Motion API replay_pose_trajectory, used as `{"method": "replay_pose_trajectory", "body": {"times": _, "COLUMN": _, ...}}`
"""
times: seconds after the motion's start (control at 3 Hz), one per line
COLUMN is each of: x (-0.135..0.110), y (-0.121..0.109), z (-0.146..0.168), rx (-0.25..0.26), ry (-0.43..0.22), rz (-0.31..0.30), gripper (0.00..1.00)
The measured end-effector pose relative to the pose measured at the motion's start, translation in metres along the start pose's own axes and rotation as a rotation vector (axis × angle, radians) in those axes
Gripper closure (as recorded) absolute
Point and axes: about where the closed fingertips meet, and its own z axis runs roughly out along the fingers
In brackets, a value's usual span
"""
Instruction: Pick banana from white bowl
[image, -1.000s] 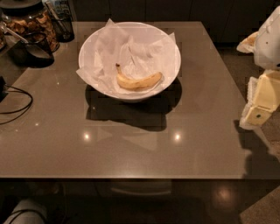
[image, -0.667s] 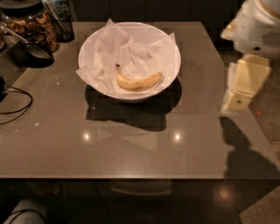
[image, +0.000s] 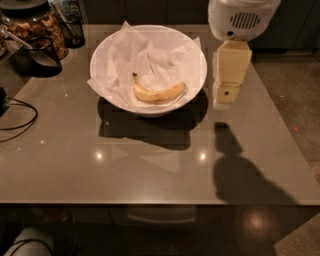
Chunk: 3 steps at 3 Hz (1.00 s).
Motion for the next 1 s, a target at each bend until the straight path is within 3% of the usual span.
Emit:
{"method": "replay_pose_trajectory", "body": {"times": 0.33, "x": -0.029, "y": -0.014, "z": 0.012, "rx": 0.004, "ry": 0.029, "rz": -0.061, "gripper": 0.0}}
{"method": "replay_pose_trajectory", "body": {"times": 1.0, "x": -0.061, "y": -0.045, "z": 0.044, "rx": -0.042, "ry": 0.01, "rz": -0.105, "gripper": 0.0}}
